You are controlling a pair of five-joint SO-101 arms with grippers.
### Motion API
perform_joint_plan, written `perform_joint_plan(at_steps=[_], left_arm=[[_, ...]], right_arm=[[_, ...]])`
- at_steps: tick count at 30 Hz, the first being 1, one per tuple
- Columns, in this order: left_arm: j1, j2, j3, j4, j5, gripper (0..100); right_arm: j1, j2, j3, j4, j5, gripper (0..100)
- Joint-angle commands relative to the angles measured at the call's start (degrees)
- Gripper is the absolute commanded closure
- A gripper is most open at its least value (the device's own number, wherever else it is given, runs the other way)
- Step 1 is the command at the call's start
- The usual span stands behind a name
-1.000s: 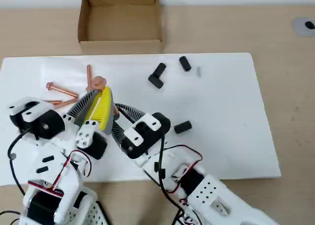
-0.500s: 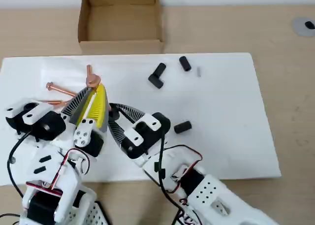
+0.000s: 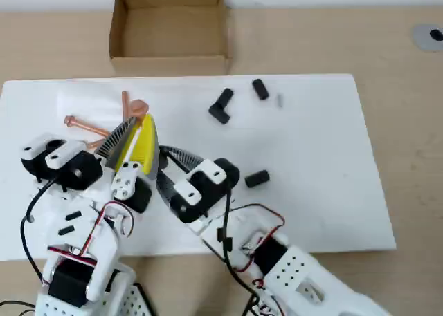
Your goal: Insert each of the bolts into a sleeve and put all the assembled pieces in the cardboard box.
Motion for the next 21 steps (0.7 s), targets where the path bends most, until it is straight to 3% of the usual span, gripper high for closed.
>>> perform_joint_plan(at_steps=[1,8,17,21], left_arm=[[-0.53,-0.48,-0.18,-1.85,-0.35,99],[-0.35,-0.48,-0.62,-1.41,-4.22,99],[-0.35,-0.48,-1.14,-2.11,-3.78,99],[-0.44,-0.48,0.18,-6.68,-3.78,99]], right_arm=[[-0.48,-1.54,-0.57,-1.49,-0.09,98.9],[-0.48,-1.54,-0.57,-1.49,0.00,98.9],[-0.48,-1.54,-0.57,-1.49,0.00,98.9],[-0.48,-1.54,-0.57,-1.49,0.00,98.9]])
